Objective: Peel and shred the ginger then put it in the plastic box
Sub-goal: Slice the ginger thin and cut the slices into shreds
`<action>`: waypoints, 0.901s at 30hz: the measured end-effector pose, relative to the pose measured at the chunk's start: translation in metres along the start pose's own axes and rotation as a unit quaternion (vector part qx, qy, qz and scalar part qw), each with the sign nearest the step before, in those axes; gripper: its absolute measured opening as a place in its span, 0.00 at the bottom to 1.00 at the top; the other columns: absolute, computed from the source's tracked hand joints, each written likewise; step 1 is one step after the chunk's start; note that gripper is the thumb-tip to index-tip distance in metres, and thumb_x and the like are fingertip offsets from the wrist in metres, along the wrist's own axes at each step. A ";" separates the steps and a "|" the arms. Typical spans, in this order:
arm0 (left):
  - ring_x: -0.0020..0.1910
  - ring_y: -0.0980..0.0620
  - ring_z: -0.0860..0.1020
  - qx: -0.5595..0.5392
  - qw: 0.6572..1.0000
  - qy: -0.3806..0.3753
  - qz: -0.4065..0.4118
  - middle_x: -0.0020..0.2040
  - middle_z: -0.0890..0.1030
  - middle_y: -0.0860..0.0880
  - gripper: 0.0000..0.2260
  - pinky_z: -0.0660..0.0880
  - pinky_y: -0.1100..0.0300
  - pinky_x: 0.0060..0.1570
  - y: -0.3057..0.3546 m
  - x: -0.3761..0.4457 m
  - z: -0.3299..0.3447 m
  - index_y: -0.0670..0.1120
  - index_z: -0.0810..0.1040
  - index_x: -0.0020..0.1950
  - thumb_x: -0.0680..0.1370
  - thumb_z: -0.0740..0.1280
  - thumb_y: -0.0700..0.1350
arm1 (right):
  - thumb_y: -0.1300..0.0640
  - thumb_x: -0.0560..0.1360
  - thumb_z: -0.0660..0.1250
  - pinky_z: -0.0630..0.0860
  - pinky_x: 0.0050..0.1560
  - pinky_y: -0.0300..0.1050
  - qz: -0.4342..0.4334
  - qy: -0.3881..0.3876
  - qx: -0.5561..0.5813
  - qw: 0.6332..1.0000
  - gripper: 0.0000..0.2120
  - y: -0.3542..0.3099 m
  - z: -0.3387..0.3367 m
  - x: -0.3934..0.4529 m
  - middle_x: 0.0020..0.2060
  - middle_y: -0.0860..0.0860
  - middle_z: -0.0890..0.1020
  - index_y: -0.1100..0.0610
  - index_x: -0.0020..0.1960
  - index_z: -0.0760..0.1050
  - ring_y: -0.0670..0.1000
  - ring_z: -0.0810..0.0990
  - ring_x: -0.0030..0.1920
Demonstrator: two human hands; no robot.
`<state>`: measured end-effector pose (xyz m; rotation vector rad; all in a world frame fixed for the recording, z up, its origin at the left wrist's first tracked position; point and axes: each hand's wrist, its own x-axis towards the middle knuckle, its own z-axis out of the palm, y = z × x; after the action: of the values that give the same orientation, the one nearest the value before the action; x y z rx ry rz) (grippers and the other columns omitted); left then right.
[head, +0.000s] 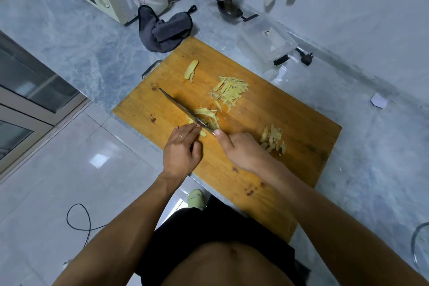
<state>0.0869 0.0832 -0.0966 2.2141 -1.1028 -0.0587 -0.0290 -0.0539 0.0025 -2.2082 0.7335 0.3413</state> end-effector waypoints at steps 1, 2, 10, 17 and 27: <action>0.61 0.44 0.78 -0.010 1.000 0.005 -0.009 0.64 0.79 0.44 0.17 0.74 0.46 0.64 -0.002 -0.004 -0.002 0.41 0.82 0.61 0.75 0.63 0.39 | 0.38 0.83 0.44 0.67 0.34 0.43 0.005 0.001 0.004 1.000 0.34 0.000 -0.002 -0.002 0.25 0.52 0.72 0.57 0.28 0.66 0.49 0.74 0.28; 0.61 0.45 0.78 -0.015 1.000 0.009 -0.012 0.65 0.79 0.43 0.16 0.75 0.48 0.63 -0.005 -0.008 -0.004 0.41 0.81 0.62 0.75 0.63 0.39 | 0.38 0.83 0.44 0.65 0.30 0.42 0.007 0.005 0.006 1.000 0.34 -0.001 -0.005 -0.005 0.24 0.52 0.72 0.56 0.28 0.65 0.50 0.74 0.27; 0.63 0.38 0.75 0.047 0.995 -0.040 0.075 0.65 0.77 0.40 0.15 0.72 0.43 0.62 -0.018 -0.015 -0.004 0.40 0.80 0.62 0.78 0.62 0.41 | 0.37 0.83 0.46 0.75 0.41 0.52 -0.024 0.017 -0.014 0.999 0.35 -0.004 -0.001 -0.014 0.25 0.54 0.73 0.59 0.29 0.68 0.53 0.75 0.31; 0.64 0.37 0.73 0.081 0.992 -0.062 0.072 0.63 0.77 0.41 0.17 0.69 0.42 0.63 -0.014 -0.012 -0.006 0.41 0.78 0.64 0.78 0.60 0.43 | 0.39 0.84 0.46 0.68 0.34 0.49 -0.031 0.028 -0.037 0.998 0.33 -0.003 0.007 -0.020 0.24 0.51 0.70 0.56 0.27 0.65 0.52 0.72 0.28; 0.67 0.39 0.71 0.089 0.989 -0.097 0.062 0.65 0.75 0.42 0.18 0.66 0.40 0.66 -0.010 -0.012 -0.010 0.42 0.74 0.67 0.78 0.59 0.44 | 0.37 0.83 0.45 0.76 0.36 0.53 -0.012 0.056 -0.041 0.998 0.34 -0.012 0.019 -0.028 0.27 0.53 0.74 0.59 0.30 0.69 0.58 0.77 0.32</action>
<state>0.0896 0.1019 -0.0973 2.3295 -1.3979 -0.1303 -0.0440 -0.0224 0.0097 -2.3259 0.7657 0.2405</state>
